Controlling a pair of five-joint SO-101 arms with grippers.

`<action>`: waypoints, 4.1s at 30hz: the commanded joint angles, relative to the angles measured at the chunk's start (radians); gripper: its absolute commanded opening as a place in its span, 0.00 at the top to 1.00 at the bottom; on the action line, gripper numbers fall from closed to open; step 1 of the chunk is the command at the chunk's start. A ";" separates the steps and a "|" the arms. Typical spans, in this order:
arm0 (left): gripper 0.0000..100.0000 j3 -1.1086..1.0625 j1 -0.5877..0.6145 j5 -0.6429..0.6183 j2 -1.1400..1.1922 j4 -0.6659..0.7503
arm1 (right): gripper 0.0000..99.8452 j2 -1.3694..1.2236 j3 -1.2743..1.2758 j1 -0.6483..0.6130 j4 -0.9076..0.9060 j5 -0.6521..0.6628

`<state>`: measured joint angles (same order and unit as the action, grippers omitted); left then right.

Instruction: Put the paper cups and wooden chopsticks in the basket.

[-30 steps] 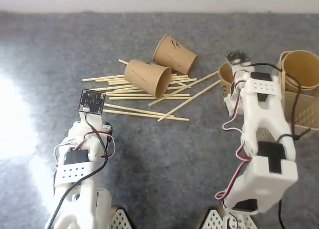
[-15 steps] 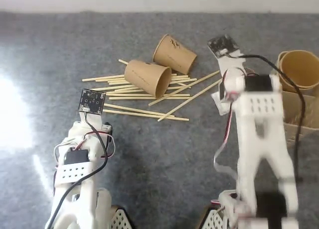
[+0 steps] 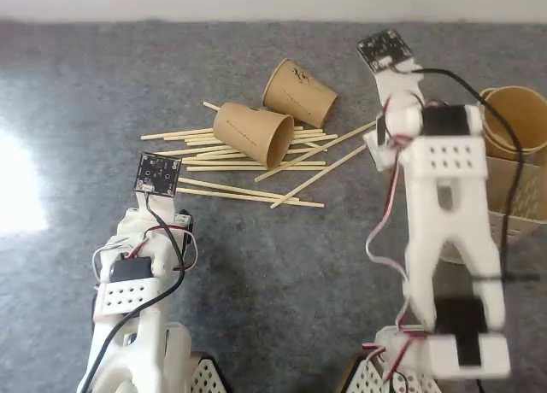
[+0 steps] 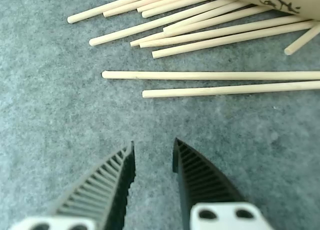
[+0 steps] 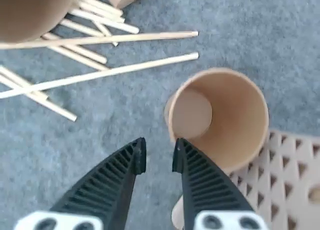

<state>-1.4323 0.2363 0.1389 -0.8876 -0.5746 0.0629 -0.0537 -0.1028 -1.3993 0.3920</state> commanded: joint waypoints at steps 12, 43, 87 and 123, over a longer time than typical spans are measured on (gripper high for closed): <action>0.88 0.012 -0.008 0.006 -0.012 0.020 | 0.89 -0.440 -0.381 0.067 -0.030 -0.008; 0.88 0.012 -0.008 0.006 -0.012 0.020 | 0.89 -0.332 -0.479 0.033 -0.142 -0.009; 0.88 0.012 -0.008 0.006 -0.012 0.020 | 0.99 -0.160 -0.994 0.140 -0.400 0.103; 0.88 0.002 -0.006 0.006 -0.018 0.020 | 0.77 -0.051 -0.566 0.418 -0.352 0.110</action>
<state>-1.4323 0.2363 0.1389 -0.8876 -0.5746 0.0031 -0.6030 0.2992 -1.7553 0.5409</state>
